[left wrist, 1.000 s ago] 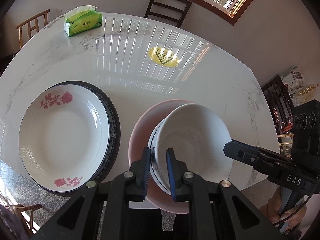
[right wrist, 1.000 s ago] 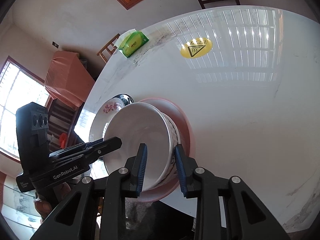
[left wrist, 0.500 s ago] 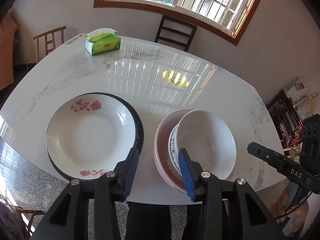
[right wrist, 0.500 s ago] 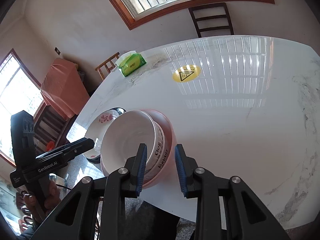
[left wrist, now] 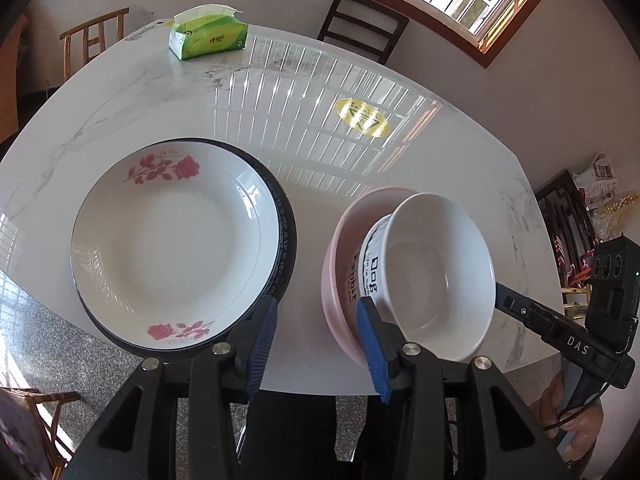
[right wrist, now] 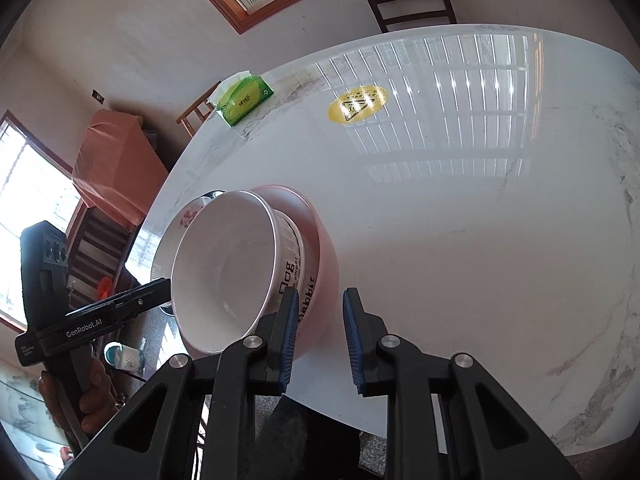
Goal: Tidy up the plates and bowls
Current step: 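Open the left gripper and regrasp the pink bowl rim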
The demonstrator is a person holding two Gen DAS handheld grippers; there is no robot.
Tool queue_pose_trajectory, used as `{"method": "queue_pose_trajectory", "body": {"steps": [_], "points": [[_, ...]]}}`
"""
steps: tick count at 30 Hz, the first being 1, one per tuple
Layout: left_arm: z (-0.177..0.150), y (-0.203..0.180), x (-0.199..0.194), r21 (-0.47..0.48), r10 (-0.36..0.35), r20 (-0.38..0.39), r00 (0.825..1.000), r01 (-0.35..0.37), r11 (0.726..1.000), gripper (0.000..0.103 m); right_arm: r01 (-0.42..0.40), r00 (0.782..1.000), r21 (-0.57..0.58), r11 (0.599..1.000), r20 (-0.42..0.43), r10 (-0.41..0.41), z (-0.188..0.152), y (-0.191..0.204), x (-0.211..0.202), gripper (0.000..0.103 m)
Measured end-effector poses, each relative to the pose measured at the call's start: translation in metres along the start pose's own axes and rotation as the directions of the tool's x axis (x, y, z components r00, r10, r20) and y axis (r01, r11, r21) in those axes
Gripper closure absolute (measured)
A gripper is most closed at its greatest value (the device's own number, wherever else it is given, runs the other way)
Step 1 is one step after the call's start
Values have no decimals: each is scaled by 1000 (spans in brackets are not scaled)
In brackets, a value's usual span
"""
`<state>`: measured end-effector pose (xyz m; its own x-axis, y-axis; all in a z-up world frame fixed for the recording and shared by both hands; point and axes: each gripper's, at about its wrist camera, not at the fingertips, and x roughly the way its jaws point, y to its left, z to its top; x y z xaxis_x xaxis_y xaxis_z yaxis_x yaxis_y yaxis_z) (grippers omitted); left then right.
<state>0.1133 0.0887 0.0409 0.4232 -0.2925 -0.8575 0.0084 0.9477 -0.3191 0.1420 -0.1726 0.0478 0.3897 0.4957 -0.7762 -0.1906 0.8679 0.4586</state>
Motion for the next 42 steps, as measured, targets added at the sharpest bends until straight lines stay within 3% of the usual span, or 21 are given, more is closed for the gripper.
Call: {"method": "queue_pose_trajectory", "body": {"steps": [4,15,21,27,31,33,36,38,41,42], "points": [[3,-1,8,-12,-24,-23,999,24,1000,61,14,1000,-4,1000,-25,-14,1,0,4,82],[6,-6,10,-24,48,-18,999,-48,999,58,135,985,-82,987,-92,-143,14,14,16,83],[10,-2,12,-65,36,-31,999,-38,997,36,194,965,-138,971,-152,-214,19,17,30,83],[9,4,13,-84,36,-40,999,-39,996,24,118,980,-84,989,-148,-129,16,4,25,86],[6,8,13,-106,39,-55,998,-45,993,24,87,984,-61,994,-150,-96,15,1,24,86],[3,8,11,-101,39,-54,998,-44,994,31,73,985,-55,996,-152,-81,17,1,25,86],[2,10,10,-137,11,-62,998,-19,990,52,58,984,-47,997,-168,-65,18,1,28,81],[1,9,9,-154,-19,-60,998,9,988,62,58,985,-45,997,-161,-64,17,1,29,81],[1,3,7,-150,-3,-47,999,-4,989,68,49,985,-42,998,-162,-55,18,1,30,80],[1,2,8,-158,-11,-48,999,4,987,75,44,985,-36,998,-163,-49,18,0,30,80]]}}
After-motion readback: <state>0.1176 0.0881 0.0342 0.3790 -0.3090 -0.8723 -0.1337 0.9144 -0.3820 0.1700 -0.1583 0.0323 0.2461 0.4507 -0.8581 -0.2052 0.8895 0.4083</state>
